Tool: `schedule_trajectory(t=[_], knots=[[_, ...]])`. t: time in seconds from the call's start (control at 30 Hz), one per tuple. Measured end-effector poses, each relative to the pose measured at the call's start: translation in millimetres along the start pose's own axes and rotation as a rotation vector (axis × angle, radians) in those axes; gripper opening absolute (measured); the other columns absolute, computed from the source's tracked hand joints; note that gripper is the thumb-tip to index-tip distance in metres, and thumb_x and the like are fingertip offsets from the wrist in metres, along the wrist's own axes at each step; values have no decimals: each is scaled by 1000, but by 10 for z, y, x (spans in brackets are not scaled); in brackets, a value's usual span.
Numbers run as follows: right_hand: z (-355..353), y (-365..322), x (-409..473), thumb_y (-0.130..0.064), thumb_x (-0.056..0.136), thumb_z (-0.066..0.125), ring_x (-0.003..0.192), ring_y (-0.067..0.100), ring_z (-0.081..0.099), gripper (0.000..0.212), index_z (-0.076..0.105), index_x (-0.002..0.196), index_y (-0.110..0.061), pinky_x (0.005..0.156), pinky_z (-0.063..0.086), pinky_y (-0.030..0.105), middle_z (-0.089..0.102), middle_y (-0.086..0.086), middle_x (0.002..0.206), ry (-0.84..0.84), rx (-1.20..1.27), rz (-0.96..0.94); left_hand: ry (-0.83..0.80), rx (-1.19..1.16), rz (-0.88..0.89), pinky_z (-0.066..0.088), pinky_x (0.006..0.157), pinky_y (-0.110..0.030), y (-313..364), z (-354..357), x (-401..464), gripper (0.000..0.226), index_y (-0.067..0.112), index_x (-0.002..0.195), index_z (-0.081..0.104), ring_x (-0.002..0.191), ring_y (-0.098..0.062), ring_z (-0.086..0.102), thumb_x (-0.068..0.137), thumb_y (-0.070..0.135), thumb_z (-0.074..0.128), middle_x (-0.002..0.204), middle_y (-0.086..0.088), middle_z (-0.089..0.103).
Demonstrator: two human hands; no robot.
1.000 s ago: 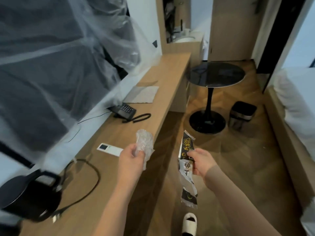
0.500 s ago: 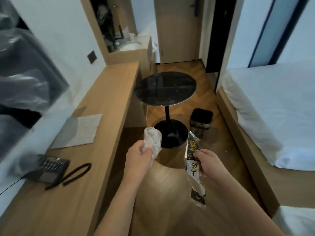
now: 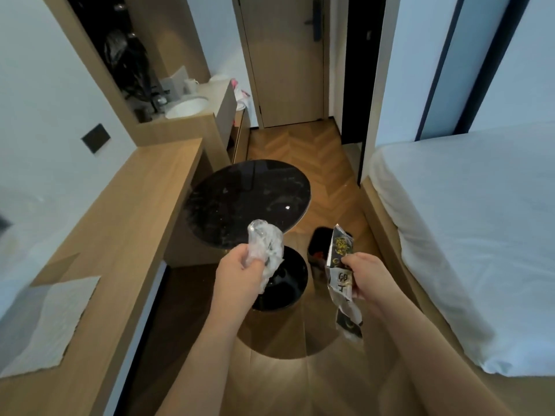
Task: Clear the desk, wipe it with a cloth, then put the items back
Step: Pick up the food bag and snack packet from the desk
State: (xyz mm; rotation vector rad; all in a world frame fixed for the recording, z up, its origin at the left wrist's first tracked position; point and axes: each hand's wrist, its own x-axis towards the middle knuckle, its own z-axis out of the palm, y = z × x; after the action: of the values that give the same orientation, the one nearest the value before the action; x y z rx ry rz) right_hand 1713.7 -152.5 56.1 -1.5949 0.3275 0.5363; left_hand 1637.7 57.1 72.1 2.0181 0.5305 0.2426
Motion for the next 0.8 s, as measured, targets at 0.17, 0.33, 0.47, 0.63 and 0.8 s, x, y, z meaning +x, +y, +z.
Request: schedule_trajectory(t=[0.17,0.33,0.47,0.63,0.8], knots=[[-31,-328,780,-14,104,47,43,11,61,19,61,100,-2,37,43,19,66,9,67,-42,32,78,-61,16,-31,36,57,-36,117,449,795,21,4,87,58,59,-16,44,96,23,57,66,-6,47],[-92,-789,1640,-14,103,48,38,11,59,17,61,99,-4,35,41,20,64,2,50,48,28,95,-72,15,11,36,58,-36,290,741,1830,27,-1,86,51,60,-14,39,95,24,55,68,-6,40],[-109,-1247,2227,-12,103,47,33,9,54,19,61,104,1,33,37,17,60,4,50,89,-8,77,-82,-35,37,38,60,-37,552,938,2627,28,-2,88,53,62,-16,42,93,25,55,70,-7,45],[-229,-1481,2880,-12,104,46,33,7,53,21,62,102,1,33,36,15,59,0,47,88,-13,107,-167,-36,72,36,57,-32,776,1402,3185,26,-1,86,56,60,-11,41,95,23,57,67,-1,44],[-477,-1505,3579,-14,103,47,42,9,58,20,63,105,-1,38,42,19,63,4,62,63,-22,154,-236,48,4,40,60,-33,742,1954,3501,20,9,85,59,64,-11,45,96,26,56,72,1,49]])
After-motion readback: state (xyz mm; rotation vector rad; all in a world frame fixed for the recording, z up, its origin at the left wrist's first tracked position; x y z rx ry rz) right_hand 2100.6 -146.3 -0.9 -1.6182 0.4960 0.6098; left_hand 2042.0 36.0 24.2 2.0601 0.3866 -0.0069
